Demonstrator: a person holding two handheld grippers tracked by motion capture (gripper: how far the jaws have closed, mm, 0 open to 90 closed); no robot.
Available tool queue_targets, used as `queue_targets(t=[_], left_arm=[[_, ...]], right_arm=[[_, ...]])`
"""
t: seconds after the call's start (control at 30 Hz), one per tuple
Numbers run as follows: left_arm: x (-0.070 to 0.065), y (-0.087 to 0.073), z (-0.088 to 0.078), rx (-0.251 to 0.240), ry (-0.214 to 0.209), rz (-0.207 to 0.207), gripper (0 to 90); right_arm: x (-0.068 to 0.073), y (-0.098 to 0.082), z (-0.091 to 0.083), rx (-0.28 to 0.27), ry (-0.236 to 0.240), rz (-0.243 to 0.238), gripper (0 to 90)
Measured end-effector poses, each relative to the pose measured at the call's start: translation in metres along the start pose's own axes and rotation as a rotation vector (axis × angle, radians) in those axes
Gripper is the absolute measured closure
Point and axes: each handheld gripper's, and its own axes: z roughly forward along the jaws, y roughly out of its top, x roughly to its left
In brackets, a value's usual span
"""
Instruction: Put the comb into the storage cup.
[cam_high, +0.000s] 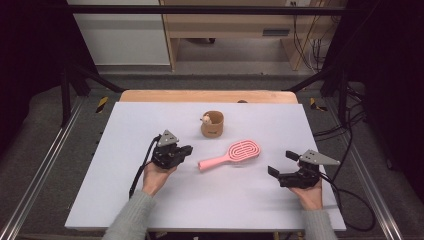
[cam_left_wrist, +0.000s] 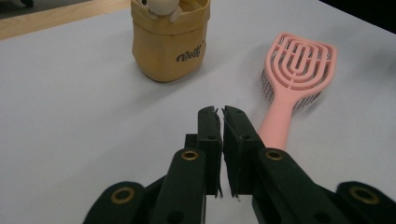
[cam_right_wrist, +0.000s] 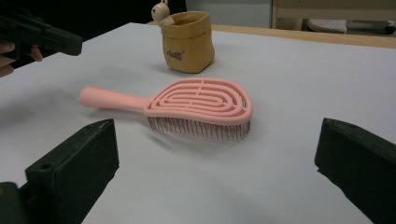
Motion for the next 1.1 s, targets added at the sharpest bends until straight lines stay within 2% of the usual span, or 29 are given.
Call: queue_targets(t=[0.07, 0.37, 0.77, 1.1], left_arm=[[-0.002, 0.0, 0.006, 0.017, -0.004, -0.008, 89.2], [-0.006, -0.001, 0.019, 0.05, -0.007, -0.006, 89.6], [-0.013, -0.004, 0.041, 0.118, -0.03, 0.041, 89.7], [-0.016, -0.006, 0.045, 0.154, -0.057, 0.047, 89.7]], right_arm=[[0.0, 0.0, 0.0, 0.001, 0.0, 0.0, 0.3], [0.0, 0.0, 0.0, 0.001, 0.001, 0.002, 0.3], [0.0, 0.0, 0.0, 0.001, 0.001, -0.004, 0.3], [0.0, 0.0, 0.0, 0.002, 0.002, -0.002, 0.3]])
